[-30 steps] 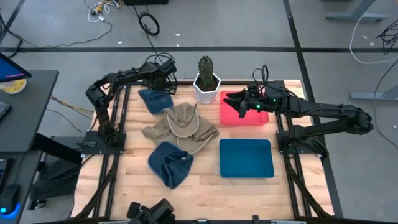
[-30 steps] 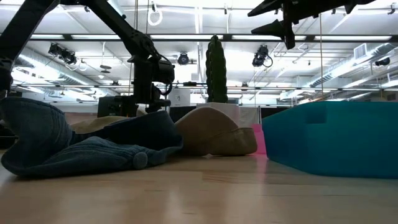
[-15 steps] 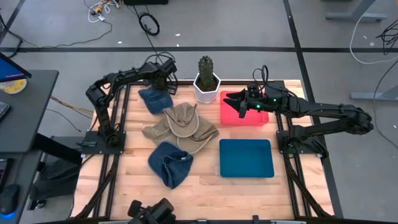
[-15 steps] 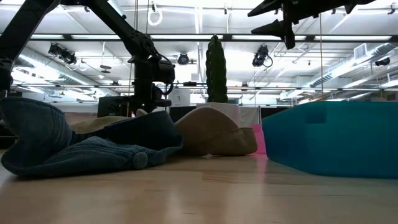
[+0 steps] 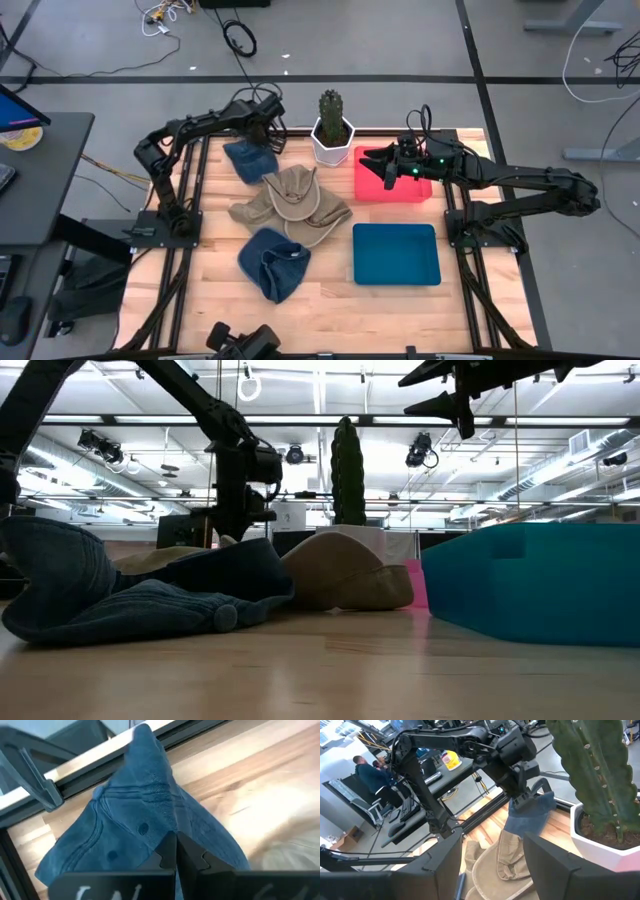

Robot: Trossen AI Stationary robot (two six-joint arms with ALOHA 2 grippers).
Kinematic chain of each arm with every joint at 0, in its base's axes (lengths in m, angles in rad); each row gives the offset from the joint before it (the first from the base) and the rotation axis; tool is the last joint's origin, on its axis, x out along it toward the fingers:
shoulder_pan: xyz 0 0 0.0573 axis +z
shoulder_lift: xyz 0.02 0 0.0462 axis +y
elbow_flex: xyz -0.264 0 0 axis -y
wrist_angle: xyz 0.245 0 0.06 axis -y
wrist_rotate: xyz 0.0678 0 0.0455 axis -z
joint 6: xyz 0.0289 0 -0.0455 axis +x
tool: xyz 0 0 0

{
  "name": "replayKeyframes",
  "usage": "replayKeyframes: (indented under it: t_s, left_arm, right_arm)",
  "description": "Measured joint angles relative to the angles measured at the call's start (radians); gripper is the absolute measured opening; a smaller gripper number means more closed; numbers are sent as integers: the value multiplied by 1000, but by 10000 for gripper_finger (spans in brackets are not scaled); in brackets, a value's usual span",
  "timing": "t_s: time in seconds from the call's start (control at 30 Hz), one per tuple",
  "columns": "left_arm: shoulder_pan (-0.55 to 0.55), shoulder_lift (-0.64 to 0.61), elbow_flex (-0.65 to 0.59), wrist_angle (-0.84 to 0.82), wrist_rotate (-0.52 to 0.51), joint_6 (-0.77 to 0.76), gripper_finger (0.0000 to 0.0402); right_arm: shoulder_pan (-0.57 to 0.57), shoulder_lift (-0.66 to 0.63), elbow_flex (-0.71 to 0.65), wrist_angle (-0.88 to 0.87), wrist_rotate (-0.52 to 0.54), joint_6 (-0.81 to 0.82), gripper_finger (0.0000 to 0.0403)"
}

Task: Pick & Place hat
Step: Put the top blue cap into the pink bin

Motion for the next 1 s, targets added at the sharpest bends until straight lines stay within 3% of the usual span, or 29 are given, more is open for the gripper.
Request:
replayKeyframes:
  t_s: [0.77,1.0]
  left_arm:
    - [-135,-543,0,4,-64,36,1]
    - [-226,-686,0,6,-48,154,1]
  right_arm:
    - [0,0,0,0,0,0,215]
    - [0,0,0,0,0,-3,215]
